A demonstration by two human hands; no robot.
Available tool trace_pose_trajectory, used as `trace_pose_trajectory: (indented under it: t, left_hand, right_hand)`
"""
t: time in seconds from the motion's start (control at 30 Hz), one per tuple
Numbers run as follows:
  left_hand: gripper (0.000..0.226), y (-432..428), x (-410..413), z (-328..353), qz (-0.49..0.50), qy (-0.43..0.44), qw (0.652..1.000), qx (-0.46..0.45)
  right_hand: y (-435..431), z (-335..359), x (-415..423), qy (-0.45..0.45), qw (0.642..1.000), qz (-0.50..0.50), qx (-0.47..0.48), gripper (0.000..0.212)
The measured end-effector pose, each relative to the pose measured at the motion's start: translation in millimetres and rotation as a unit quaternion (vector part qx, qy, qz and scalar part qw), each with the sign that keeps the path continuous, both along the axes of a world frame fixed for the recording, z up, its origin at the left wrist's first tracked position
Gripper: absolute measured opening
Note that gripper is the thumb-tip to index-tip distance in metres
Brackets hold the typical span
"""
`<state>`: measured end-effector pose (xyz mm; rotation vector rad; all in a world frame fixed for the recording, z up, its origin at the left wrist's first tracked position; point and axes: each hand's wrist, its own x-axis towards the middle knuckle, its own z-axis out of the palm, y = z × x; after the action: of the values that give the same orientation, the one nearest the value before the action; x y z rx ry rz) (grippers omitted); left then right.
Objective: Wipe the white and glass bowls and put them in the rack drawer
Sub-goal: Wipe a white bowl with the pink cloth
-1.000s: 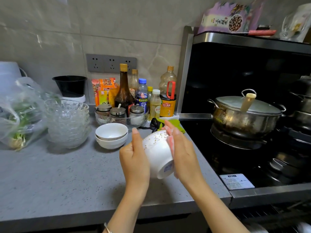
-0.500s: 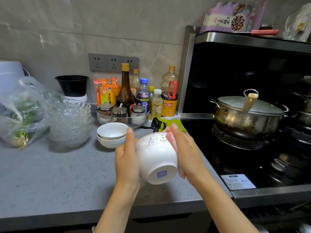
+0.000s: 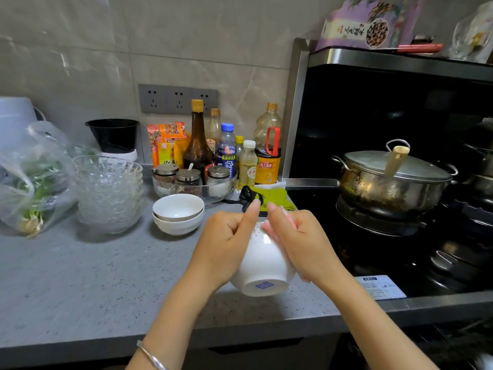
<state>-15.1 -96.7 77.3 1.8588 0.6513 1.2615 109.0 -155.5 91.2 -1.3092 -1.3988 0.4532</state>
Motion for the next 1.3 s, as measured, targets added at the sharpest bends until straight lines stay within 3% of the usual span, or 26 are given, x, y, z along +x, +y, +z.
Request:
trace_pose_trajectory:
  t: [0.1, 0.17, 0.23, 0.3, 0.37, 0.43, 0.47, 0.53, 0.63, 0.7, 0.73, 0.8, 0.87, 0.9, 0.97, 1.07, 1.17, 1.3]
  left_hand:
    - [0.072, -2.2, 4.7, -1.5, 0.024, -0.038, 0.999, -0.012]
    - [0.07, -3.1, 7.6, -3.9, 0.052, -0.099, 0.991, -0.074]
    - [0.06, -3.4, 11.4, -6.0, 0.079, -0.16, 0.975, -0.133]
    - [0.053, -3.2, 16.6, -9.4, 0.121, -0.18, 0.967, -0.134]
    - [0.055, -4.8, 22.1, -13.0, 0.153, -0.18, 0.966, -0.109]
    - [0.06, -8.0, 26.3, -16.3, 0.165, -0.165, 0.969, -0.081]
    - [0.059, -9.6, 27.6, -18.0, 0.163, -0.163, 0.97, -0.075]
    - [0.061, -8.9, 27.7, -22.5, 0.16, -0.162, 0.971, -0.079]
    - [0.079, -4.0, 22.3, -26.8, 0.145, -0.196, 0.96, -0.134]
    - [0.082, -2.3, 19.0, -26.3, 0.138, -0.205, 0.957, -0.149]
    - [0.079, -3.5, 18.3, -24.6, 0.14, -0.203, 0.959, -0.14]
    - [0.073, -6.8, 19.3, -21.8, 0.152, -0.178, 0.967, -0.101]
    - [0.071, -11.2, 21.2, -21.0, 0.156, -0.147, 0.974, -0.067]
    - [0.072, -13.3, 21.7, -20.4, 0.155, -0.143, 0.975, -0.063]
    - [0.076, -15.1, 19.9, -19.8, 0.147, -0.149, 0.975, -0.08]
    - [0.071, -14.6, 14.6, -18.3, 0.109, -0.186, 0.965, -0.148]
    - [0.067, -12.2, 9.2, -17.4, 0.069, -0.214, 0.952, -0.207]
    - [0.037, -8.5, 5.8, -16.8, 0.018, -0.245, 0.933, -0.265]
  right_hand:
    - [2.7, -7.8, 0.5, 0.029, 0.999, 0.0, 0.027, 0.061]
    - [2.7, -12.5, 1.4, 0.059, 0.998, -0.009, 0.026, 0.059]
    - [2.2, -18.3, -2.4, 0.085, 0.996, -0.011, 0.015, 0.04]
    - [-0.4, -22.7, -9.7, 0.093, 0.995, 0.012, 0.03, 0.036]
    - [-1.5, -29.6, -19.3, -0.012, 0.998, -0.018, 0.06, 0.037]
    - [0.1, -35.3, -24.9, -0.209, 0.969, -0.097, 0.093, 0.046]
    - [3.4, -38.5, -24.4, -0.248, 0.956, -0.118, 0.105, 0.049]
    - [7.7, -35.2, -21.3, -0.186, 0.971, -0.105, 0.111, 0.053]
    - [13.0, -26.5, -9.5, 0.073, 0.997, -0.009, 0.029, 0.056]
    - [12.3, -27.3, -8.3, 0.113, 0.993, 0.016, 0.013, 0.057]
    - [11.0, -30.6, -11.7, 0.092, 0.995, 0.012, 0.027, 0.053]
    - [7.3, -33.9, -21.8, -0.058, 0.994, -0.045, 0.082, 0.05]
    - [8.2, -36.6, -27.6, -0.247, 0.952, -0.119, 0.133, 0.054]
    - [10.3, -37.1, -26.9, -0.268, 0.944, -0.132, 0.14, 0.053]
    - [9.2, -30.9, -24.4, -0.176, 0.97, -0.112, 0.126, 0.047]
    - [5.1, -14.7, -17.7, 0.1, 0.994, -0.042, 0.017, 0.028]
    - [0.0, -13.1, -6.6, 0.137, 0.985, -0.068, -0.08, 0.028]
    - [-1.8, -13.0, 0.9, 0.115, 0.987, -0.065, -0.096, 0.075]
